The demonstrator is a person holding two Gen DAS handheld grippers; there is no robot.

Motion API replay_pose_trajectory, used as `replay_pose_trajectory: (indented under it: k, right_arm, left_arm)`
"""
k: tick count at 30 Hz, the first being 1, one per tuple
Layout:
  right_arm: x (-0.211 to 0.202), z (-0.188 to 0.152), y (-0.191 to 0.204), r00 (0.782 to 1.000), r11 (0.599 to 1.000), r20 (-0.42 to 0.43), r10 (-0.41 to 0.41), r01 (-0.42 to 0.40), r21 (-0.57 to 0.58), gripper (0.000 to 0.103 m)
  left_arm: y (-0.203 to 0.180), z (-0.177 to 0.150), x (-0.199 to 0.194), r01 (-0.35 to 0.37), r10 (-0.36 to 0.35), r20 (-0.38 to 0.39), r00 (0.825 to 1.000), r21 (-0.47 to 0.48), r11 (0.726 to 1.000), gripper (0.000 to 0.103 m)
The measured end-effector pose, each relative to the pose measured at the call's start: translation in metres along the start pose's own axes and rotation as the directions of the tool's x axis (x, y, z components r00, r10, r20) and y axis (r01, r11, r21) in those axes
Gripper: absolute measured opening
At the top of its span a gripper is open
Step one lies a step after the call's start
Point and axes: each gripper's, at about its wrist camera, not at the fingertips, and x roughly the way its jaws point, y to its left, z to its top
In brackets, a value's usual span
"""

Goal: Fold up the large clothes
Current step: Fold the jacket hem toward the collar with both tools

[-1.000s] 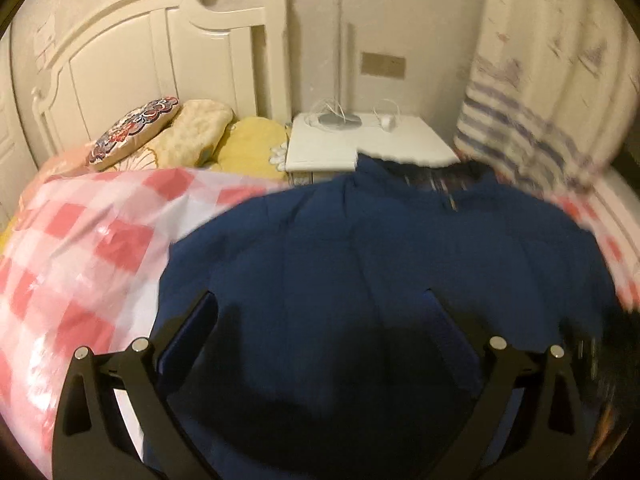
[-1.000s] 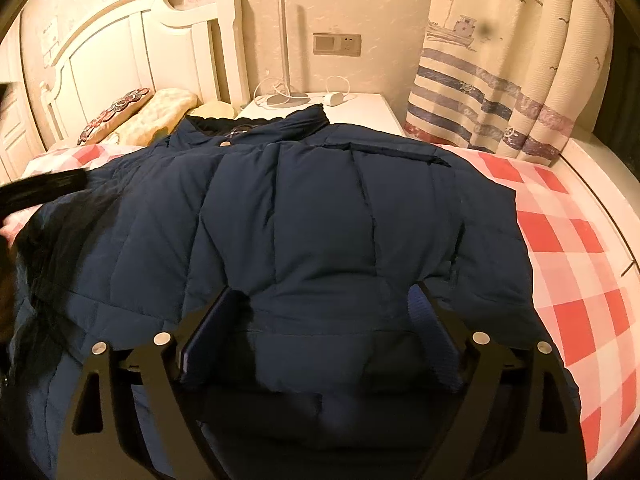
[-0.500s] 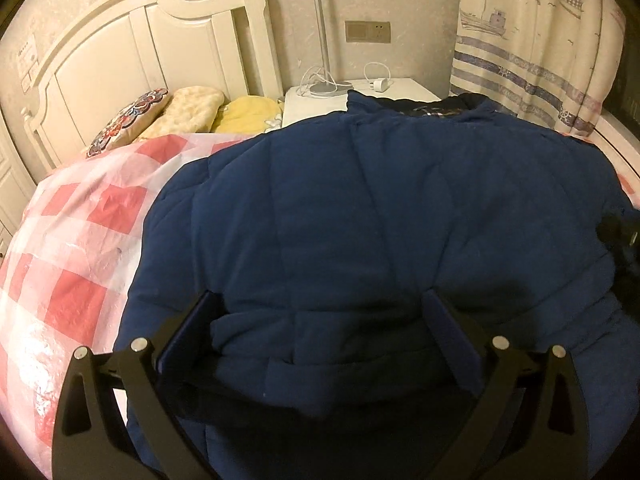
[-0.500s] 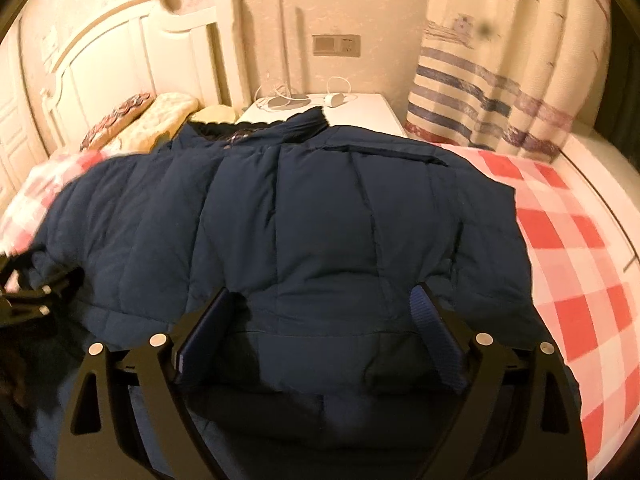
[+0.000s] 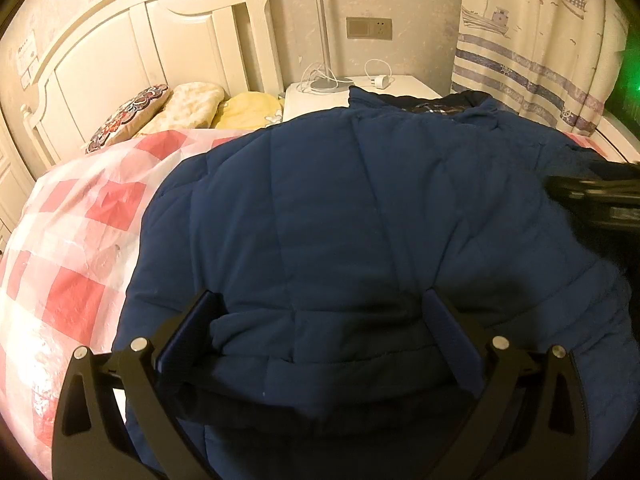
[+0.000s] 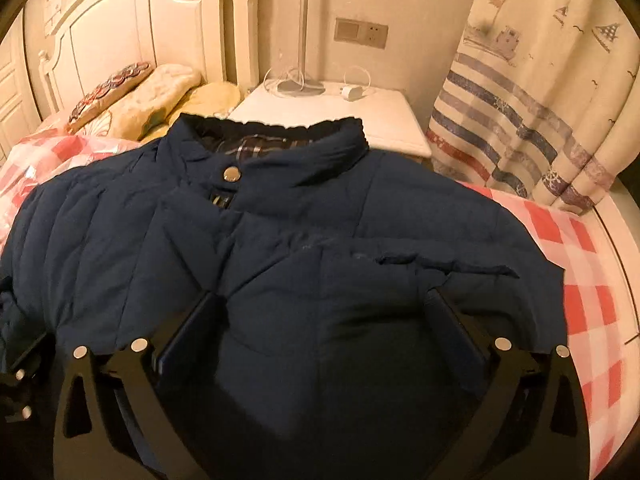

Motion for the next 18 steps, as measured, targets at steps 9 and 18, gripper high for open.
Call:
replay_pose_trajectory:
  k: [9, 18]
  right_arm:
    - [-0.043, -0.072, 0.020, 0.999, 0.987, -0.004, 0.046, -0.046, -0.157, 0.099]
    - [-0.093, -0.104, 0.010, 0.981, 0.979, -0.025, 0.191, -0.192, -0.065, 0.099]
  left_arm:
    - [0.001, 0.000, 0.000, -0.002, 0.002, 0.000, 1.000, 0.002, 1.000, 0.101]
    - [-0.004, -0.003, -0.011, -0.022, 0.022, -0.001, 1.000, 0.006, 1.000, 0.101]
